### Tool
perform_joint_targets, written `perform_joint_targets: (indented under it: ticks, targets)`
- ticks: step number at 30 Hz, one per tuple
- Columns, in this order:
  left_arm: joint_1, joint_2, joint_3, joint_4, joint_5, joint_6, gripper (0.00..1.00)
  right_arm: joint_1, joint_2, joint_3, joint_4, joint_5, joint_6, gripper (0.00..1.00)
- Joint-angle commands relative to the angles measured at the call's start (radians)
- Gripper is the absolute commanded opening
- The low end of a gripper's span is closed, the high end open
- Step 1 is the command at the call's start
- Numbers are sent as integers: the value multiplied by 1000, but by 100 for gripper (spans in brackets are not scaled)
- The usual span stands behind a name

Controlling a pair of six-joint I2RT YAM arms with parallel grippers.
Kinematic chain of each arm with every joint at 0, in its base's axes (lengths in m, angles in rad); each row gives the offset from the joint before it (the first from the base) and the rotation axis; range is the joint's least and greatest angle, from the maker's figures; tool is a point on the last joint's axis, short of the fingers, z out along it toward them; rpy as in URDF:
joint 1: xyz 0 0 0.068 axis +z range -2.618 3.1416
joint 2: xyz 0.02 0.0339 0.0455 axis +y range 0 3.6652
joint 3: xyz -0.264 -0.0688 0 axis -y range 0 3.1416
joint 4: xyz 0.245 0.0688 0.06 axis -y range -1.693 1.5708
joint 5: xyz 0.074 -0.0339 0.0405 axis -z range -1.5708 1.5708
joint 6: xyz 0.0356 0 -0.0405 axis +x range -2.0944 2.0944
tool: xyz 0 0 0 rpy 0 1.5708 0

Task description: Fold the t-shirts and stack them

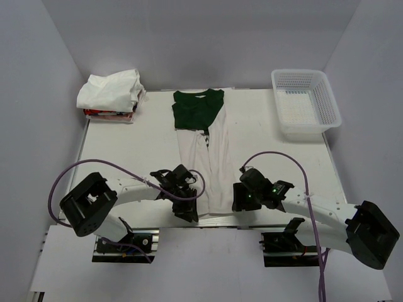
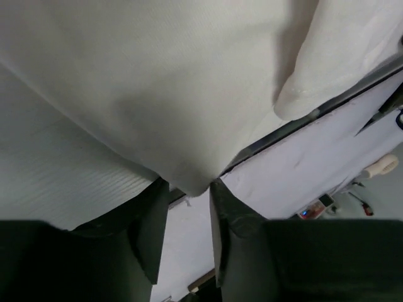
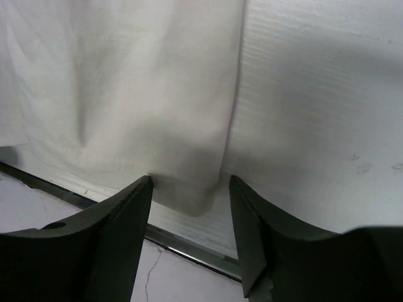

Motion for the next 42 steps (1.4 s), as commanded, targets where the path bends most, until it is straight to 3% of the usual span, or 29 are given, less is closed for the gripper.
perform_joint_targets:
  ticks: [1,2,3,5,6,7,12,15,17,20,24,29,33,42]
  targets:
    - [-5,18,-29,45,-71,-4,42,-16,36,-26,26,-36,4,57]
    - [-5,18,-29,34,-71,-13,35,-19,43,-23,25,-38,3,50]
    - [-5,18,-29,34,-97,-24,21,-25,72,-20,22,-38,9,41]
    - [-5,18,-40,25,-115,-35,0,-36,85,-20,21,-36,12,18]
    - [-5,9,-40,25,-124,-35,0,-36,94,-20,17,-36,10,4]
    - [-5,0,-40,14,-124,-45,0,-40,94,-19,6,-38,9,0]
    - [-5,-98,-98,-21,-124,-101,0,-45,45,-2,-95,-36,0,0]
    - [-25,-201,-108,-68,-115,-130,0,-39,-35,-7,-135,-144,4,0]
    - [-25,-251,-63,-91,-105,-130,0,-37,-84,1,-133,-214,0,0]
    - [-25,-262,-3,-70,-129,-106,0,-39,-82,61,-136,-180,-31,0]
    - [-7,-207,67,-47,-129,-82,0,-40,-7,144,-121,-99,-56,0]
    - [12,-149,193,-169,-377,-82,0,-53,156,348,-152,145,-102,0]
    - [54,-48,364,-363,-589,-133,0,-94,315,527,-207,266,-106,0]
    - [212,58,566,-244,-723,-63,0,-174,508,748,-117,352,-74,0]
